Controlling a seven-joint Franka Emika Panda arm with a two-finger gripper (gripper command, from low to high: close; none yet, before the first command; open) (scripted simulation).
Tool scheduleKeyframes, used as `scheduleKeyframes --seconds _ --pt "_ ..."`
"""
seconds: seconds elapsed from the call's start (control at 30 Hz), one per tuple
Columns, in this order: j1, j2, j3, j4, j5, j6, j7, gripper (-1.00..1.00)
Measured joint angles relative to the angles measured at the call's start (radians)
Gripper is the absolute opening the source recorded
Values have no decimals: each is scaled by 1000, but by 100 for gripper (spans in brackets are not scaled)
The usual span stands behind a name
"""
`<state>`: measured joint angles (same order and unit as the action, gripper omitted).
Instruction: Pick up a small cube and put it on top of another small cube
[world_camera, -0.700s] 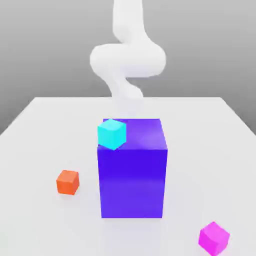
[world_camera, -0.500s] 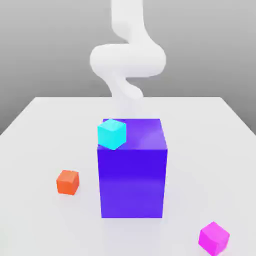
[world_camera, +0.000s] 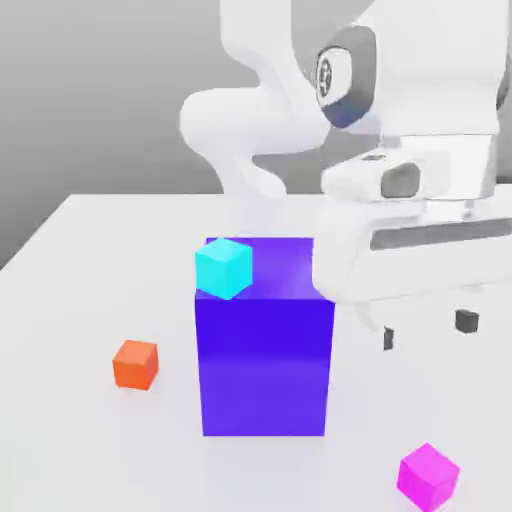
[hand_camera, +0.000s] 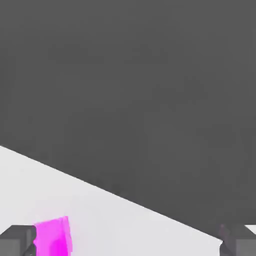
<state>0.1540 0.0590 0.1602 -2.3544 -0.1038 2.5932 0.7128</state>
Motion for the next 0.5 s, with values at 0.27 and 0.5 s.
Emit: scheduleKeyframes --seconds 0.27,0.5 --pt "55 290 20 -7 -48 116 -13 0" --pt "93 423 -24 20 -88 215 15 -100"
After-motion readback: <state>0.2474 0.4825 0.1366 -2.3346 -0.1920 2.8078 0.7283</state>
